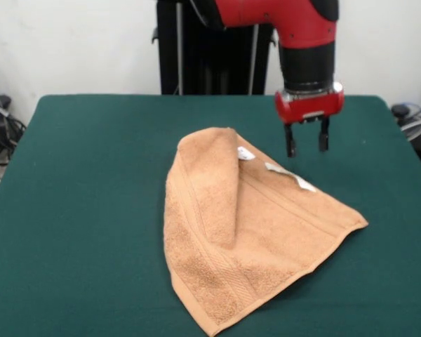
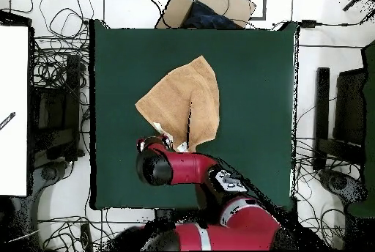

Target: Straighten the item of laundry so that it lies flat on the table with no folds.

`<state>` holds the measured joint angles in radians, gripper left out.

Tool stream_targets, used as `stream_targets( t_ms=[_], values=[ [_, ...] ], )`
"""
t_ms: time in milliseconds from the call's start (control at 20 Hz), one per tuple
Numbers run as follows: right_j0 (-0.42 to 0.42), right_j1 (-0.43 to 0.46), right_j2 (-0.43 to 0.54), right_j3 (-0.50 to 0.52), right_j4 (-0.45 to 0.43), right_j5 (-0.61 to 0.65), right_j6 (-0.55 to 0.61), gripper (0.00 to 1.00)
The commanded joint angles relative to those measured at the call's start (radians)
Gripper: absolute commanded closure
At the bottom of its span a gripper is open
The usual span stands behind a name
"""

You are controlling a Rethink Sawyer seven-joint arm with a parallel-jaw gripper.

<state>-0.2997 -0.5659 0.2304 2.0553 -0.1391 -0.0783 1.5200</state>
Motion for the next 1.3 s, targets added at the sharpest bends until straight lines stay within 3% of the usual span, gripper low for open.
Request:
stream_targets(
  t_ms=[50, 350, 500, 750, 1300],
  values=[
    [0.022, -0.145, 0.016, 0.044, 0.1, 0.192, 0.216, 0.0],
    [0.006, 0.027, 0.051, -0.005, 0.083, 0.086, 0.216, 0.0],
    [0.03, -0.021, 0.046, -0.011, 0.101, 0.089, 0.227, 0.0],
    [0.052, -0.127, 0.045, -0.047, 0.139, 0.199, 0.202, 0.0],
    [0.05, -0.166, 0.088, -0.129, 0.179, 0.315, 0.147, 0.0]
  ],
)
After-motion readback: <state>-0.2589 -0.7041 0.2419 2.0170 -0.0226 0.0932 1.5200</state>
